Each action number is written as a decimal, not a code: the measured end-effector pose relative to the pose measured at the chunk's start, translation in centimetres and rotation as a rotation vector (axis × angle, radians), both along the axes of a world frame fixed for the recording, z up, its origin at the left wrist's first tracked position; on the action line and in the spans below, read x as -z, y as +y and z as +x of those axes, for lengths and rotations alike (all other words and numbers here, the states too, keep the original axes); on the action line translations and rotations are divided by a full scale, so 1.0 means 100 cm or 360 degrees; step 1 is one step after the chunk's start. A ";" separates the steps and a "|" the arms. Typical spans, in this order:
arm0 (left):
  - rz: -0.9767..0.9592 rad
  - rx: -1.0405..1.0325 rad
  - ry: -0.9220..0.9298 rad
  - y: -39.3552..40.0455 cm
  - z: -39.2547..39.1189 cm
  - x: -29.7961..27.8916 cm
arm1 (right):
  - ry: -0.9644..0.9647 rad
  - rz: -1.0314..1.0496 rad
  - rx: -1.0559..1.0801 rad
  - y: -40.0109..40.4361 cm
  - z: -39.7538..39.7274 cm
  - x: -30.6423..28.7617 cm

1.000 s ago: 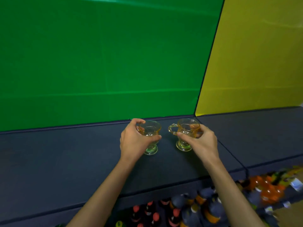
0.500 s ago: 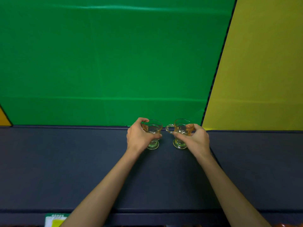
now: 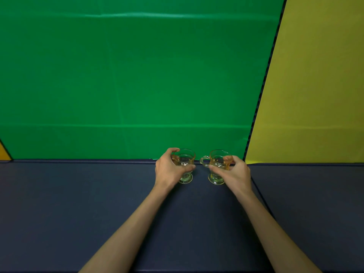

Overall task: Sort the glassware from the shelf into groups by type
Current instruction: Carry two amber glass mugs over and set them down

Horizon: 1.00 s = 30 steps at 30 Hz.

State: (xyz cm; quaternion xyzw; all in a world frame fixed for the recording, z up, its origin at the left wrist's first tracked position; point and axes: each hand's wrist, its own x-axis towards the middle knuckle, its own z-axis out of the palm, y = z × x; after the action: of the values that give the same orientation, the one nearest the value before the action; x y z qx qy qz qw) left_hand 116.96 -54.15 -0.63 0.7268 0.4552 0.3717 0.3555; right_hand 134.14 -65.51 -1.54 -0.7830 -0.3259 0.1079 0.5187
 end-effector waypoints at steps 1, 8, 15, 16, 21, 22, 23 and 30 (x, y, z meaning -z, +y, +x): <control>0.0002 0.0007 0.0011 0.001 0.000 0.000 | -0.0005 -0.0008 -0.0005 0.001 0.002 0.000; 0.0016 0.0042 0.0162 0.005 0.001 -0.002 | -0.0084 -0.0123 -0.0100 0.000 0.008 -0.006; 0.0370 0.0053 0.0560 -0.001 -0.016 -0.023 | -0.0544 -0.0216 -0.0280 -0.006 -0.003 -0.030; 0.0489 0.0053 0.0641 -0.003 -0.020 -0.028 | -0.0638 -0.0200 -0.0326 -0.007 -0.005 -0.034; 0.0825 0.0008 0.1007 -0.013 -0.046 -0.051 | -0.1043 -0.0100 -0.0557 -0.001 -0.026 -0.052; 0.0848 -0.0015 0.1048 -0.014 -0.053 -0.053 | -0.1093 -0.0074 -0.0593 0.001 -0.034 -0.054; 0.0874 -0.0042 0.1087 -0.016 -0.062 -0.055 | -0.1127 -0.0051 -0.0627 0.004 -0.042 -0.056; 0.0844 -0.0270 0.1293 -0.024 -0.144 -0.066 | -0.1183 0.0126 -0.0898 0.034 -0.126 -0.066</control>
State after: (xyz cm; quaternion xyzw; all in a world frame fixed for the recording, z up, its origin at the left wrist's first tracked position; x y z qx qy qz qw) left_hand 102.55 -56.55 5.96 0.8388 0.5044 0.1889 -0.0796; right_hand 121.51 -62.11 5.08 -0.6290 -0.6936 -0.0555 0.3466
